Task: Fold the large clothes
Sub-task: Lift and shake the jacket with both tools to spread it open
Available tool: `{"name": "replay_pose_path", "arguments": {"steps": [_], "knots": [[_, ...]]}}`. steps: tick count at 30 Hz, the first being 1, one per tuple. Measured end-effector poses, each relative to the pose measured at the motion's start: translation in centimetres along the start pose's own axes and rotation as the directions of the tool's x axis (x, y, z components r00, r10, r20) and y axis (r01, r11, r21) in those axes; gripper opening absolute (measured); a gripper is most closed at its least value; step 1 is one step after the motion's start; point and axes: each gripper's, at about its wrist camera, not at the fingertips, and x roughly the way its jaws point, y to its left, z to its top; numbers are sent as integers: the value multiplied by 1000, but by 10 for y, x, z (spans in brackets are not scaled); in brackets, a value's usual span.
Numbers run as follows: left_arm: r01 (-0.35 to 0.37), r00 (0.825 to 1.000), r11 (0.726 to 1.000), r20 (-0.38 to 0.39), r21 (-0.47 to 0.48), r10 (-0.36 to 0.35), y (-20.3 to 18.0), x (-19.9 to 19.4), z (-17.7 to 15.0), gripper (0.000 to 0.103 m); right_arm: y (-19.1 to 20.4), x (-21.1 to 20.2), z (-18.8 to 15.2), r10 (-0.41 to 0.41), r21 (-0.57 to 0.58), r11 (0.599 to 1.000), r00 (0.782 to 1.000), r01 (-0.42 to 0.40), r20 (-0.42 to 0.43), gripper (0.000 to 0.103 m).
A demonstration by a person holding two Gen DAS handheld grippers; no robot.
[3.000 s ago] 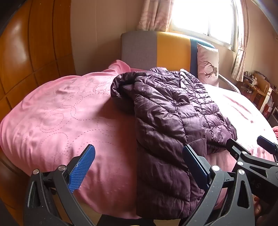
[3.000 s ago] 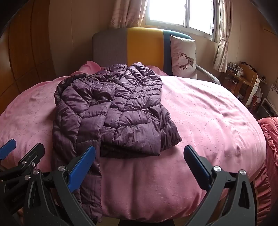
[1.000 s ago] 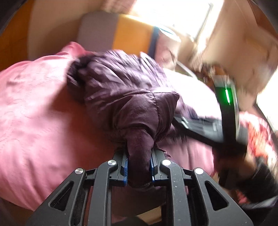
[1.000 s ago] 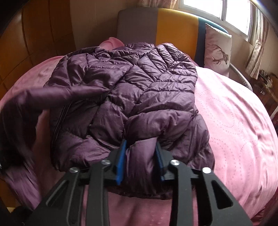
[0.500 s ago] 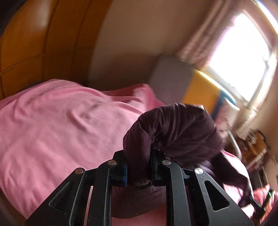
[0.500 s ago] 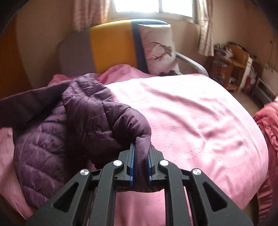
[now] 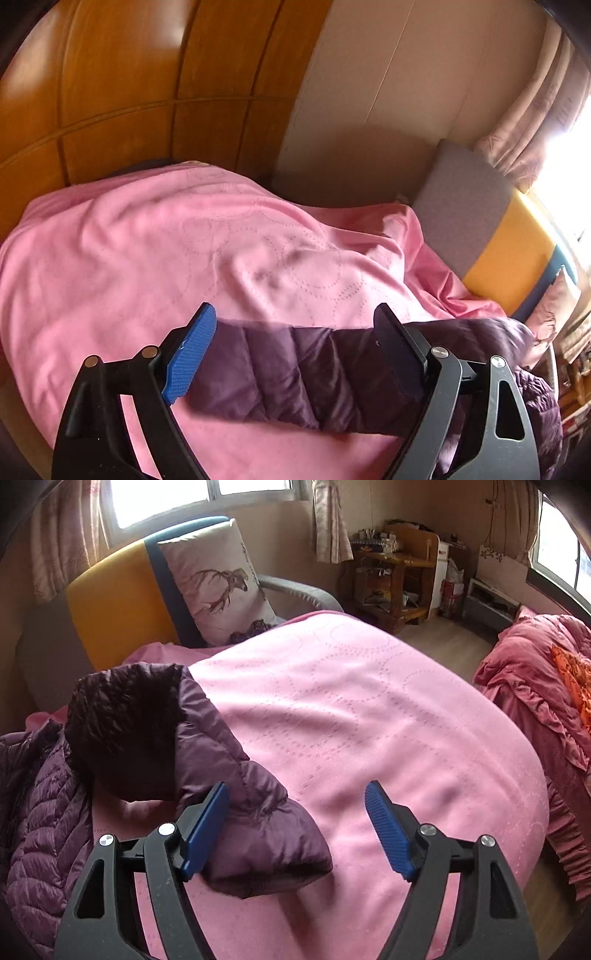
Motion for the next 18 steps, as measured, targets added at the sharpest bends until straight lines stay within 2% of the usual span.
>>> {"name": "replay_pose_path", "arguments": {"steps": [2, 3, 5, 6, 7, 8, 10, 12, 13, 14, 15, 17, 18], "knots": [[89, 996, 995, 0, 36, -89, 4, -9, -10, 86, 12, -22, -13, 59, -47, 997, 998, -58, 19, 84], [154, 988, 985, -17, 72, -153, 3, -19, -26, 86, 23, -27, -21, 113, -78, 991, 994, -113, 1, 83], [266, 963, 958, -80, 104, -259, -3, -23, -58, 82, 52, -31, -45, 230, -132, 963, 971, -237, -70, 83], [316, 945, 942, -126, 109, -302, -8, -21, -74, 80, 64, -32, -60, 287, -146, 942, 950, -303, -120, 83], [375, 915, 921, -200, 104, -350, -15, -15, -97, 75, 75, -27, -74, 336, -147, 921, 926, -362, -174, 83], [417, 888, 904, -255, 91, -384, -21, -9, -114, 70, 88, -20, -90, 389, -138, 893, 888, -429, -245, 82], [482, 830, 875, -343, 42, -440, -35, 3, -150, 70, 114, -12, -118, 427, -140, 858, 838, -494, -340, 80], [527, 780, 849, -381, -25, -496, -45, 12, -173, 70, 134, -6, -135, 441, -145, 838, 810, -526, -388, 77], [557, 745, 827, -393, -77, -539, -53, 15, -182, 70, 143, -3, -142, 458, -126, 828, 789, -546, -409, 76], [573, 725, 811, -390, -113, -567, -59, 17, -188, 70, 151, -1, -148, 479, -104, 816, 765, -569, -430, 75], [582, 715, 802, -385, -133, -583, -66, 18, -192, 70, 158, 1, -151, 493, -98, 803, 749, -587, -443, 74], [556, 737, 823, -391, -114, -552, -83, 25, -199, 70, 172, -1, -159, 510, -113, 779, 728, -616, -459, 69], [545, 736, 830, -404, -121, -543, -90, 32, -204, 69, 179, -2, -164, 511, -120, 771, 719, -626, -470, 65]]}}
